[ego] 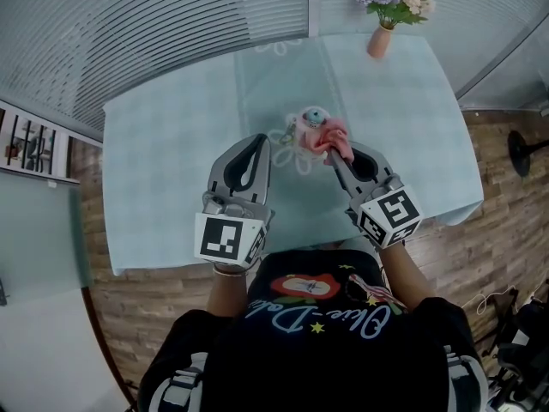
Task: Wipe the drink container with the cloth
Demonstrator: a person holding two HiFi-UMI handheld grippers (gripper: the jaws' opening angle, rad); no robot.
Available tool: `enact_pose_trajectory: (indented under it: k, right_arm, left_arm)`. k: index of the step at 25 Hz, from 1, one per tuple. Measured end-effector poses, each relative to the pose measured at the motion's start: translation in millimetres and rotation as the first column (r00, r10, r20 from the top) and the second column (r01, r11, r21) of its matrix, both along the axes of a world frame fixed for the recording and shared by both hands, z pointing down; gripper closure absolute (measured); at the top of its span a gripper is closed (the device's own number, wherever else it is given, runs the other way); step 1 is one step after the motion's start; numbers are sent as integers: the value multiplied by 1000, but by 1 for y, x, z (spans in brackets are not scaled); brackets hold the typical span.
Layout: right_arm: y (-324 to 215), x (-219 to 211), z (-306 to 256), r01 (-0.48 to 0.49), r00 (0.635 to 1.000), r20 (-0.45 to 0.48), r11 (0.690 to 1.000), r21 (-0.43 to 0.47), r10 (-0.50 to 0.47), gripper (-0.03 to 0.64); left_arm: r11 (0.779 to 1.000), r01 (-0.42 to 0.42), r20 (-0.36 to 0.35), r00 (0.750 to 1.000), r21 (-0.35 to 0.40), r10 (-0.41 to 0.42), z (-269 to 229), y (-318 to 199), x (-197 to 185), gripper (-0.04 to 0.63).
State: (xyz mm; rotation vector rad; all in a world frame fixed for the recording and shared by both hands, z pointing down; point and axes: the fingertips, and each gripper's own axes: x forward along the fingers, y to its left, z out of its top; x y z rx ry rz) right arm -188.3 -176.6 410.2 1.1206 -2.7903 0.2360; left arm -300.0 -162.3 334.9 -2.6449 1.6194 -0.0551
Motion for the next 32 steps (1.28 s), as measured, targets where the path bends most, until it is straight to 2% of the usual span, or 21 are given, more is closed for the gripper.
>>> enact_pose_trajectory:
  k: [20,32]
  right_arm:
    - [-1,-2,37,-9,998,-57,998,-64,5,583]
    - [-5,1,67,-24,991,-137,991,-133,6,583]
  left_arm:
    - [1000,-23,5,1000,-10,23,7,-6,3,591]
    - [1000,-29,1,1000,-11,29,7,-12,2,591]
